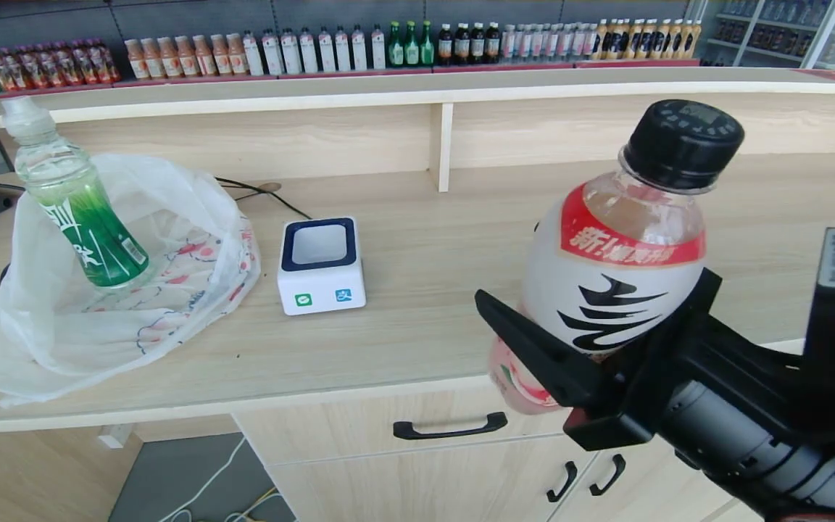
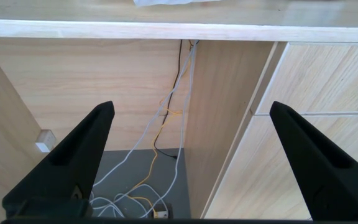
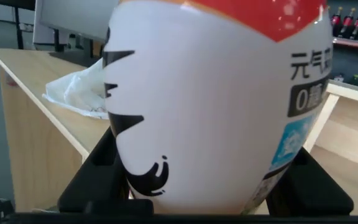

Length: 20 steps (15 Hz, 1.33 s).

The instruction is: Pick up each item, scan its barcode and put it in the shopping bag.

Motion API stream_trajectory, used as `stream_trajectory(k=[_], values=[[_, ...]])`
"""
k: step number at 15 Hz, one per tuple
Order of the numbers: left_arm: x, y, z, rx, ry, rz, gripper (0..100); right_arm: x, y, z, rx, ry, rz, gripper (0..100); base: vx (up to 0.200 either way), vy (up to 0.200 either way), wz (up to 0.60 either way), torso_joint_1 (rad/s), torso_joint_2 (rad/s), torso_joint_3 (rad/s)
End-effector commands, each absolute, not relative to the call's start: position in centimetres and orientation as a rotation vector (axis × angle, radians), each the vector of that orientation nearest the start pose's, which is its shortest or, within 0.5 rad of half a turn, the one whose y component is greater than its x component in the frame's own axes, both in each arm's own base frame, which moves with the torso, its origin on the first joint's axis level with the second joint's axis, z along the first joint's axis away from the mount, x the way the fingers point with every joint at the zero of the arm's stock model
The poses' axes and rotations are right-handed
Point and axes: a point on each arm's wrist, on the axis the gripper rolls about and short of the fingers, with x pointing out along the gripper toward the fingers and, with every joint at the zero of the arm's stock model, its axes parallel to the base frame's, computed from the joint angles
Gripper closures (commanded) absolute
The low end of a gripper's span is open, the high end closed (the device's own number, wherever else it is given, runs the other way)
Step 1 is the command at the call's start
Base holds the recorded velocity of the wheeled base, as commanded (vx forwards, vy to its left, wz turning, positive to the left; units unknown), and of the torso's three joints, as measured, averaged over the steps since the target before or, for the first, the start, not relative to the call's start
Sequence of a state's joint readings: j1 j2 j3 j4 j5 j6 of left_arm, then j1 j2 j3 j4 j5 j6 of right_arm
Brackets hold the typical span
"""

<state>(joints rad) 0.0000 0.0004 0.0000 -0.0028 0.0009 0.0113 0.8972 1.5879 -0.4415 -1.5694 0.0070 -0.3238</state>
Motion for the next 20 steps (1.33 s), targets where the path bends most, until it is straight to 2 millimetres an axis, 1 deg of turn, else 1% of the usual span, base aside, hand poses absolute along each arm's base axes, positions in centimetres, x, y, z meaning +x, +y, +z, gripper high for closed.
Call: stream_trajectory(k=[1, 2, 4, 5, 7, 11, 13, 19, 20], values=[[-2.3, 0.0, 7.6, 0.012, -0.003, 0.002, 0, 16.6, 17.6, 21.0, -0.090, -0.494, 0.752, 100, 0.000, 0.000, 0.00, 0.000, 0.00, 0.000], [-2.3, 0.0, 7.6, 0.011, -0.003, 0.002, 0, 17.0, 17.5, 20.9, -0.050, -0.468, 0.744, 100, 0.000, 0.000, 0.00, 0.000, 0.00, 0.000], [-2.3, 0.0, 7.6, 0.011, -0.003, 0.002, 0, 18.5, 16.1, 20.9, -0.022, -0.444, 0.636, 100, 0.000, 0.000, 0.00, 0.000, 0.00, 0.000], [-2.3, 0.0, 7.6, 0.012, -0.003, 0.002, 0, 18.8, 15.6, 21.0, -0.007, -0.437, 0.610, 100, 0.000, 0.000, 0.00, 0.000, 0.00, 0.000], [-2.3, 0.0, 7.6, 0.012, -0.003, 0.002, 0, 18.4, 15.0, 20.8, 0.022, -0.415, 0.592, 100, 0.000, 0.000, 0.00, 0.000, 0.00, 0.000], [-2.3, 0.0, 7.6, 0.008, -0.003, 0.002, 0, 17.7, 14.0, 21.4, 0.050, -0.436, 0.576, 100, 0.000, 0.000, 0.00, 0.000, 0.00, 0.000], [-2.3, 0.0, 7.6, 0.011, -0.003, 0.002, 0, 17.9, 14.0, 21.5, 0.053, -0.438, 0.571, 100, -0.200, 0.000, 0.00, 0.000, 0.00, 0.005], [-2.3, 0.0, 7.6, 0.006, -0.003, 0.002, 0, 18.9, 14.7, 21.4, 0.052, -0.433, 0.569, 100, 0.000, 0.000, 0.00, 0.000, 0.00, 0.000], [-2.3, 0.0, 7.6, 0.006, -0.003, 0.002, 0, 19.1, 14.9, 21.5, 0.053, -0.436, 0.570, 100, 0.000, 0.200, 0.00, 0.017, 0.01, -0.002]])
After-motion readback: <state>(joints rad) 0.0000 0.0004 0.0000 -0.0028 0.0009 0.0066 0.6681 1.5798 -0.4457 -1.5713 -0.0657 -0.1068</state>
